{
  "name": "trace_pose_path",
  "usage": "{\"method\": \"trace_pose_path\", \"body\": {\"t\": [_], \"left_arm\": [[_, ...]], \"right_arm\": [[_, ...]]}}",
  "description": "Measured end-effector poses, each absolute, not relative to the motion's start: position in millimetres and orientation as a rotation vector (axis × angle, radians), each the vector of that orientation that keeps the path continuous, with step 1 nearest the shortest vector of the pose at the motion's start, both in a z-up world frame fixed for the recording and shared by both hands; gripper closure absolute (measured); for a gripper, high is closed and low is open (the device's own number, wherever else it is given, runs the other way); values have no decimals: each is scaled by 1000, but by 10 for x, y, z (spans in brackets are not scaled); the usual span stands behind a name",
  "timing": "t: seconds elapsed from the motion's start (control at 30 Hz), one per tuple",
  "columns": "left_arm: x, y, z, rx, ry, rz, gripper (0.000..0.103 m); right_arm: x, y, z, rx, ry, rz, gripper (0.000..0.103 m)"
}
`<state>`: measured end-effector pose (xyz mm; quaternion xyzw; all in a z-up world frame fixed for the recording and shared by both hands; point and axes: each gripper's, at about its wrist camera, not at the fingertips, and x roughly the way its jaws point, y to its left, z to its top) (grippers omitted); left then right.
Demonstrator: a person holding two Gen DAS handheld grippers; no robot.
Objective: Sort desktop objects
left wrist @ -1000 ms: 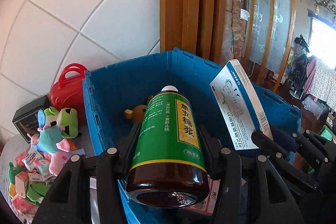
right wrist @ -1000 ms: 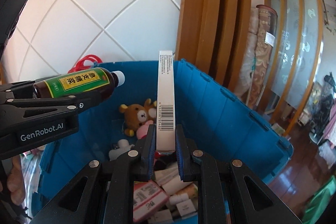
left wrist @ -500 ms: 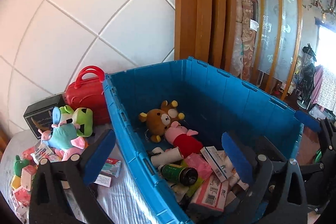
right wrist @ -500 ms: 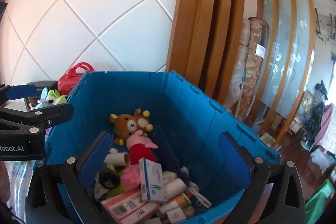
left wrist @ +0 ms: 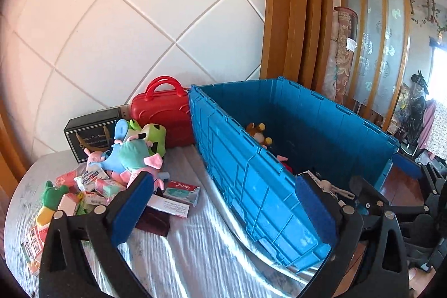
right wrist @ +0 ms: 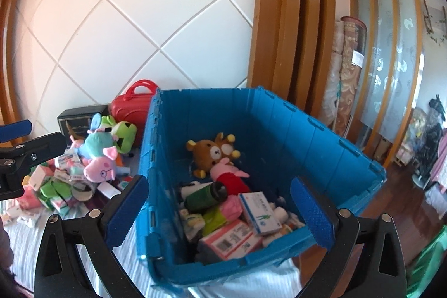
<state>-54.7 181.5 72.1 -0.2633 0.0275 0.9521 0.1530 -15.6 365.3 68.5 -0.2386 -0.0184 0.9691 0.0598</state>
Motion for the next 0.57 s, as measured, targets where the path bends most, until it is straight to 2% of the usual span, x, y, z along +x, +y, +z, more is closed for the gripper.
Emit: {"method": "trace_pose_path", "body": {"t": [0.57], "left_arm": [[-118,1336,673,-787,86,2751,0]], "right_arm": [[372,3108,707,-735,-83,2901,0]]}}
